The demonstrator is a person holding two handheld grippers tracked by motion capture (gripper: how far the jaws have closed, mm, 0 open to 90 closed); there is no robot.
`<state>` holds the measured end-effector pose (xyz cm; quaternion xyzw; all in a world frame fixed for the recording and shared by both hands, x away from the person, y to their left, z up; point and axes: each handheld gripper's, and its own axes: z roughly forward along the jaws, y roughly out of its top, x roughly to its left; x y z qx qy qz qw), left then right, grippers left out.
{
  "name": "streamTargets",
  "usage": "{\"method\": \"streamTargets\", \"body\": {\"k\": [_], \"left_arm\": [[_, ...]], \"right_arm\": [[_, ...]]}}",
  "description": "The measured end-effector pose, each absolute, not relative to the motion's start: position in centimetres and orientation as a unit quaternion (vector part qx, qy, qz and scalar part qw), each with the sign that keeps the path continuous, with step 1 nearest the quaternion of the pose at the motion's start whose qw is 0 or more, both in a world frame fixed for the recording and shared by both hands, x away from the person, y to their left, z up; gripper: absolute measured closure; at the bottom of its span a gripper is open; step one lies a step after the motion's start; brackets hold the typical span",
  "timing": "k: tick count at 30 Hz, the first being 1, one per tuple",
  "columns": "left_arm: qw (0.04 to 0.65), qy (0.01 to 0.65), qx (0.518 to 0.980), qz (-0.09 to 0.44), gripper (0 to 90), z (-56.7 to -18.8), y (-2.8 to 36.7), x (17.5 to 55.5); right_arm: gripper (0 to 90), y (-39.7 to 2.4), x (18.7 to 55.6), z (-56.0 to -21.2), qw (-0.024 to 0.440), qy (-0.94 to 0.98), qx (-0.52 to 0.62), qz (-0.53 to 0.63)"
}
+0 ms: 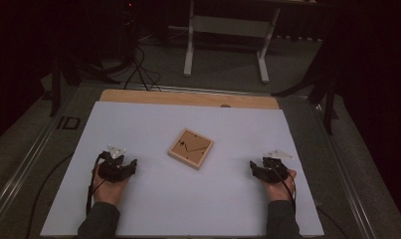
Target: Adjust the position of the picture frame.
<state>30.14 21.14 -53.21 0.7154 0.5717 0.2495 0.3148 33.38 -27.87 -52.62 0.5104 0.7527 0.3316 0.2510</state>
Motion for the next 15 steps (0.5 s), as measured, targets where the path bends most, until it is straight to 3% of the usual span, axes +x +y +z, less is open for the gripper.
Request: {"method": "streamTargets", "body": {"k": [15], "left_arm": [[0.331,0.573,0.707,0.249,45.6,-52.9,21.6,30.0]], "right_arm": [[48.1,-27.0,32.5,-51.4,0.253,0.756,0.471,0.377]]}}
